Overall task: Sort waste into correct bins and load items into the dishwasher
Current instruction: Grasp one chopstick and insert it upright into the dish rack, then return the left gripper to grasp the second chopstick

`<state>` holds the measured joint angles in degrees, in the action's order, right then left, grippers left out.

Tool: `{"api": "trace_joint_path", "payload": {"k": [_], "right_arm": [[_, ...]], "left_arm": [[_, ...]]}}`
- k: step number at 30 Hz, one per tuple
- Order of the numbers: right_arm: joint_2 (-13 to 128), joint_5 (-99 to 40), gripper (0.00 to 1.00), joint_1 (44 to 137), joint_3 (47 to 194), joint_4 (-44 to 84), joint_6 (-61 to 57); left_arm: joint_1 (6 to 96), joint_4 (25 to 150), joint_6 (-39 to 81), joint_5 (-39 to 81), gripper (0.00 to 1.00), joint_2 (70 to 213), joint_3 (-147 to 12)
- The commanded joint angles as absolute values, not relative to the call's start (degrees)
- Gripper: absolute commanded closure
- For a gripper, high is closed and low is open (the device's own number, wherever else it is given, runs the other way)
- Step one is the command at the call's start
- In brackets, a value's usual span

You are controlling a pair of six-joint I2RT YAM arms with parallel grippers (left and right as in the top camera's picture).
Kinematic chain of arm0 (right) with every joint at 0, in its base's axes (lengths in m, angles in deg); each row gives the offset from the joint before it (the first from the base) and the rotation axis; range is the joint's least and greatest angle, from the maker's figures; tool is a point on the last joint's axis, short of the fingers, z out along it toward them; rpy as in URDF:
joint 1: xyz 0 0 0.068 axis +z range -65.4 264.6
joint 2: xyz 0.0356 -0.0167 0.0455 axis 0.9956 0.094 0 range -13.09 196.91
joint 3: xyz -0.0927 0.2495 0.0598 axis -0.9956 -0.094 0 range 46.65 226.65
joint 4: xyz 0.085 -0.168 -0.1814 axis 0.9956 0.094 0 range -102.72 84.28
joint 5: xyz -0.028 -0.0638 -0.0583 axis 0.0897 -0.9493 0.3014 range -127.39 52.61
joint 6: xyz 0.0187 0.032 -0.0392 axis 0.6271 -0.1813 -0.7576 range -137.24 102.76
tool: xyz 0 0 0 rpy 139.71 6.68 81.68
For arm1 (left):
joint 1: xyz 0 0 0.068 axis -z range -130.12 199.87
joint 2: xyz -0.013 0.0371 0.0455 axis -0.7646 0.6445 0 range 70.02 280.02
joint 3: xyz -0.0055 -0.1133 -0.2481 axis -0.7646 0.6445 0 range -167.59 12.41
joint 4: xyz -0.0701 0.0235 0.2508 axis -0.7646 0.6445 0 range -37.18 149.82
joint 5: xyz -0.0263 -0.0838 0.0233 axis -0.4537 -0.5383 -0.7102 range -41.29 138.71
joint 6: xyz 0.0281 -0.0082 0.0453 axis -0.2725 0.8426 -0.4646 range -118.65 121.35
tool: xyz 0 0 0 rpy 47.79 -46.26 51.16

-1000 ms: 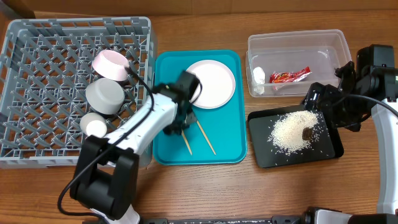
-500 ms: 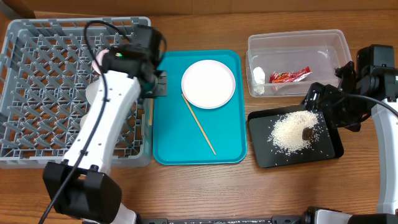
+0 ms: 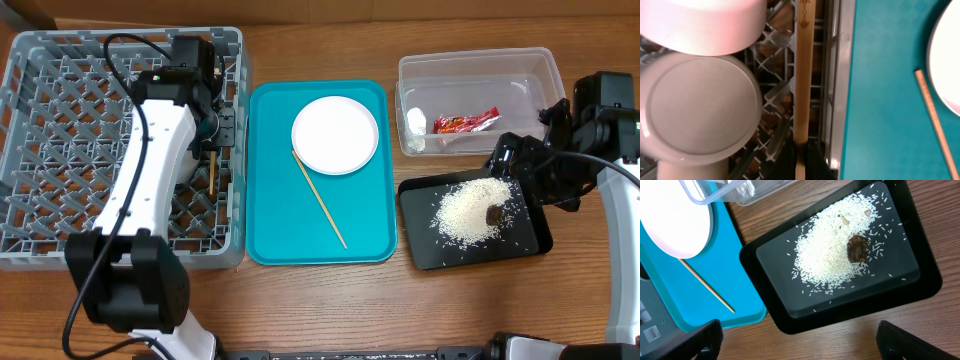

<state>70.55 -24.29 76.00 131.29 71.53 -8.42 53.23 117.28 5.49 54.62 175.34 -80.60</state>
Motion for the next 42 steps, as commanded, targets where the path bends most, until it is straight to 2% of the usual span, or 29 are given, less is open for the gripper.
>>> {"api": "trace_joint_path", "payload": {"k": [1, 4, 5, 7, 10, 14, 17, 31, 37, 42], "right_arm": [[69.96, -24.29, 0.0, 75.89, 131.8, 71.42, -8.53], [69.96, -24.29, 0.0, 75.89, 131.8, 71.42, -8.53], [69.96, -24.29, 0.0, 75.89, 131.8, 71.42, -8.53], [69.96, -24.29, 0.0, 75.89, 131.8, 71.44, -8.51], [69.96, -24.29, 0.0, 75.89, 131.8, 71.44, -8.53], [69.96, -24.29, 0.0, 75.89, 131.8, 71.42, -8.53], [69.96, -24.29, 0.0, 75.89, 131.8, 71.4, -8.51], [69.96, -24.29, 0.0, 75.89, 131.8, 71.44, -8.51], [69.96, -24.29, 0.0, 75.89, 131.8, 71.42, -8.51], [69.96, -24.29, 0.0, 75.89, 131.8, 71.42, -8.51]], "left_arm": [[53.12, 117.04, 4.97, 55.08, 0.91, 176.82, -81.41], [53.19, 117.04, 6.87, 54.42, 0.56, 176.82, -81.52], [53.23, 117.09, 6.96, 53.59, 0.47, 176.82, -81.52], [53.27, 117.31, 7.06, 50.71, 0.45, 176.8, -81.52], [53.3, 118.25, 8.99, 43.74, 0.44, 176.8, -81.52], [54.1, 118.55, 10.8, 27.96, 0.45, 176.82, -81.5], [56.86, 117.85, 11.04, 23.61, 0.47, 176.82, -81.5], [75.79, 115.51, 42.5, 45.46, 0.44, 183.36, -79.22], [77.93, 115.75, 47.76, 47.17, 0.43, 189.68, -79.22], [77.75, 115.54, 48.31, 45.55, 0.37, 194.11, -79.22]]}}
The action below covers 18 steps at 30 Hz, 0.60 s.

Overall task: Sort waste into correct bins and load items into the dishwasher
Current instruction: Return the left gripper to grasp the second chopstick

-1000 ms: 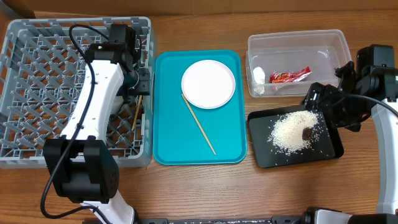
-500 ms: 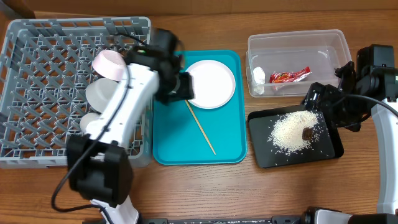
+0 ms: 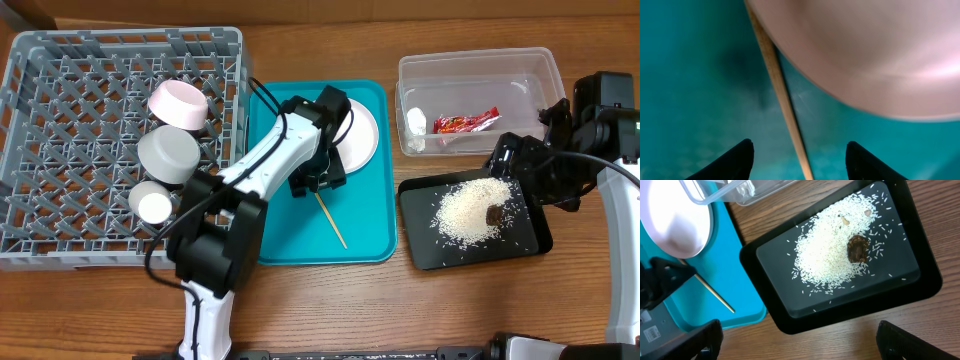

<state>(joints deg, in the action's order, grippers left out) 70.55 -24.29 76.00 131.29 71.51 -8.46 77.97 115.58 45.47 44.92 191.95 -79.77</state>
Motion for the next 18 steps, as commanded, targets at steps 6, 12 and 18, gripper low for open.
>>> {"api": "trace_joint_path", "payload": {"k": [6, 12, 18], "right_arm": [[69.96, -24.29, 0.0, 75.89, 131.8, 71.42, -8.53], [69.96, -24.29, 0.0, 75.89, 131.8, 71.42, -8.51], [69.96, -24.29, 0.0, 75.89, 131.8, 71.44, -8.53]], "left_arm": [[77.75, 115.58, 48.07, 45.24, 0.54, 196.85, -79.2], [77.27, 116.23, 48.05, 45.27, 0.87, 196.89, -79.2], [75.68, 118.07, 48.09, 45.24, 0.96, 196.87, -79.25]]}}
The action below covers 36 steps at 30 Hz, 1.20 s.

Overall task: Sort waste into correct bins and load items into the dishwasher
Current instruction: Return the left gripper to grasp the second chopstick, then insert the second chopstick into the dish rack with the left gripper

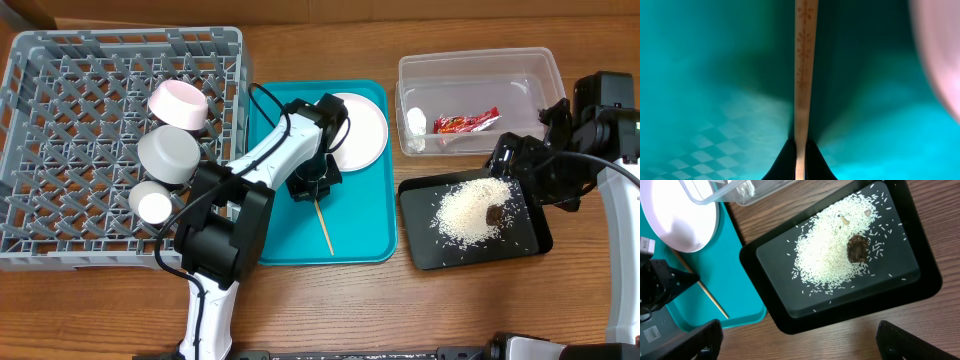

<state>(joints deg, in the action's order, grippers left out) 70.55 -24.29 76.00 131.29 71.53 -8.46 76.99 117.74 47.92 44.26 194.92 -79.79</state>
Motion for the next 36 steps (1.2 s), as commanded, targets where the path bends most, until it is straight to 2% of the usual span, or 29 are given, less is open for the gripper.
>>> {"api": "trace_joint_path", "payload": {"k": [1, 11, 22, 28, 36], "right_arm": [[69.96, -24.29, 0.0, 75.89, 131.8, 71.44, -8.51], [69.96, -24.31, 0.0, 75.89, 131.8, 71.44, -8.53], [69.96, -24.29, 0.0, 75.89, 131.8, 71.42, -8.51], [69.96, -24.29, 0.0, 75.89, 131.8, 71.42, -8.51], [69.96, -24.29, 0.0, 75.89, 131.8, 71.44, -8.51]], "left_arm": [[75.28, 118.33, 48.11, 45.18, 0.96, 196.74, -79.27], [70.91, 118.99, 43.41, 47.43, 0.96, 188.36, -79.94], [61.51, 118.38, 24.57, 56.5, 0.96, 171.21, -80.4], [56.95, 118.07, 8.97, 58.77, 0.96, 170.64, -80.36], [55.68, 115.21, 2.56, 58.69, 0.96, 171.19, -80.32]]}}
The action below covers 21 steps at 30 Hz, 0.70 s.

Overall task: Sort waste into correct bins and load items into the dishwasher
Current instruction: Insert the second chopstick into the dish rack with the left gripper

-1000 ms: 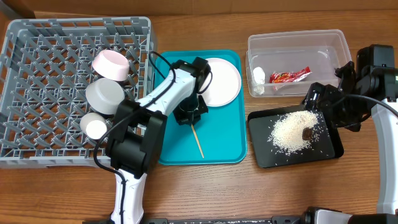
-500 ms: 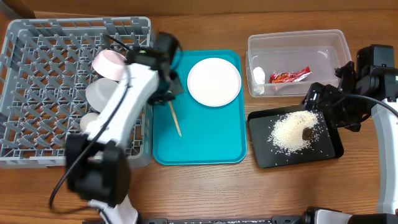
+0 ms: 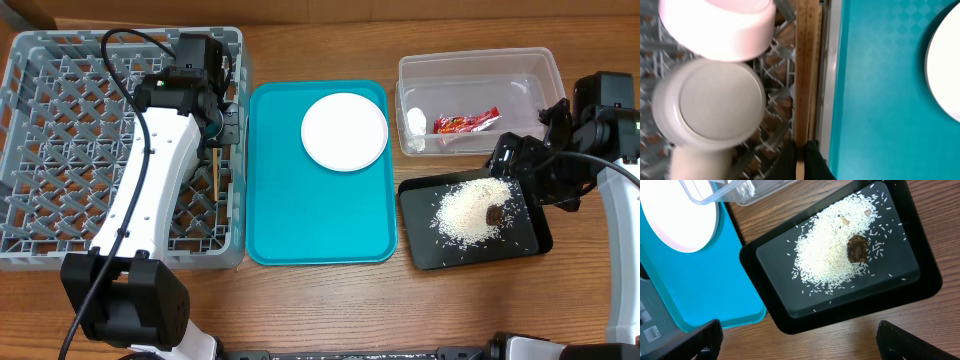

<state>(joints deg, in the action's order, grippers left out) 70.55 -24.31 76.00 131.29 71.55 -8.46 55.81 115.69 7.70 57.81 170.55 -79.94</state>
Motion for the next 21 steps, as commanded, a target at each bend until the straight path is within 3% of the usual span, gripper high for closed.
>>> {"api": "trace_joint_path", "payload": {"k": [1, 14, 17, 21], "right_arm": [[69.96, -24.29, 0.0, 75.89, 131.8, 71.42, -8.51], [69.96, -24.29, 0.0, 75.89, 131.8, 71.44, -8.51], [69.96, -24.29, 0.0, 75.89, 131.8, 71.44, -8.53], [69.96, -24.29, 0.0, 75.89, 131.8, 71.44, -8.51]], "left_arm": [[55.68, 115.05, 2.56, 58.49, 0.96, 171.29, -80.32], [55.5, 114.84, 3.24, 58.12, 0.95, 178.16, -80.32], [55.46, 114.84, 3.72, 58.12, 0.81, 178.57, -80.29], [55.48, 114.75, 3.72, 58.1, 0.76, 178.57, -80.32]]}}
